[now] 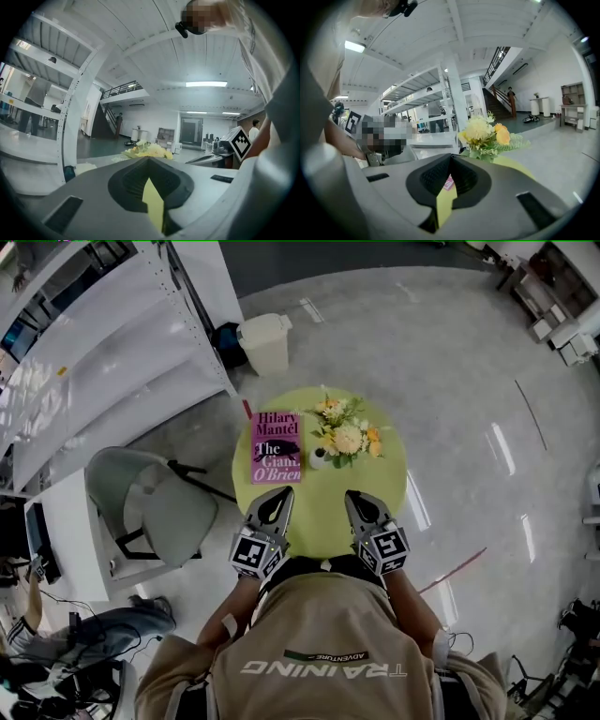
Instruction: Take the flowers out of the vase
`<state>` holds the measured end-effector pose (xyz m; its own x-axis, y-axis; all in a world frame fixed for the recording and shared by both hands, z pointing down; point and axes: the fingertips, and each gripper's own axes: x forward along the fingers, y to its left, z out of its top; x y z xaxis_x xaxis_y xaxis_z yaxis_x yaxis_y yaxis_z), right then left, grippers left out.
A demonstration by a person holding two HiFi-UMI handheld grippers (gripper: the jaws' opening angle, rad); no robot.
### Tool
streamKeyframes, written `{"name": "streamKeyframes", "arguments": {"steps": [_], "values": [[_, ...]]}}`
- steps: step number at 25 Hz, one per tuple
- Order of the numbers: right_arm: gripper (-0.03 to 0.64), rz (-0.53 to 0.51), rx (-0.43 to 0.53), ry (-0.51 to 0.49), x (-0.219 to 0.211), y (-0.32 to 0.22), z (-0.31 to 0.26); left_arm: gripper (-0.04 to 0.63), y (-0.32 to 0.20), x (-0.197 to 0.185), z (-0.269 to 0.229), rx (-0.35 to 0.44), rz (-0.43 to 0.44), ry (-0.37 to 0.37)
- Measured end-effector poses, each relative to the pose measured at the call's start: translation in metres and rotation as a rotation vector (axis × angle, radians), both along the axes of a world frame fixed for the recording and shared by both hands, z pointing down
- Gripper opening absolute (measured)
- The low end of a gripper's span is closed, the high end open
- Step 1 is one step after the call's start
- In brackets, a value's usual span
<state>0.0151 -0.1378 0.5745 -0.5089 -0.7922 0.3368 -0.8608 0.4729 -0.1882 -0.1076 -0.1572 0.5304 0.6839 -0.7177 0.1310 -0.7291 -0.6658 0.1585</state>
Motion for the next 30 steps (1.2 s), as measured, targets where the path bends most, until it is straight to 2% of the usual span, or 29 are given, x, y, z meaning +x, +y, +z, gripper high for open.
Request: {"name": "streamKeyframes", "arguments": {"steps": [10, 13, 14, 15, 22, 30], "values": [[0.002, -0.151, -0.026, -0.022, -0.007, -0.025, 0.036, 0.002, -0.001, 0.016, 0.020, -0.062, -0.103, -0.016], [0.011, -0.133, -0.027, -0.076, -0.010, -0.038, 0.052, 0.002, -0.004, 0.009, 0.027, -0.076, -0.123, -0.022], [0.070, -0.123, -0.033, -0.088, -0.011, -0.042, 0.057, 0.002, -0.003, 0.006, 0.031, -0.083, -0.130, -0.023], [0.084, -0.111, -0.041, -0.093, -0.012, -0.046, 0.062, 0.002, -0.002, 0.003, 0.034, -0.089, -0.136, -0.024], [0.083, -0.035, -0.104, -0.114, -0.014, -0.080, 0.094, 0.002, -0.002, -0.014, 0.046, -0.118, -0.160, -0.026], [0.084, 0.024, -0.114, -0.118, -0.017, -0.117, 0.111, 0.002, -0.012, -0.024, 0.055, -0.131, -0.143, -0.023]]}}
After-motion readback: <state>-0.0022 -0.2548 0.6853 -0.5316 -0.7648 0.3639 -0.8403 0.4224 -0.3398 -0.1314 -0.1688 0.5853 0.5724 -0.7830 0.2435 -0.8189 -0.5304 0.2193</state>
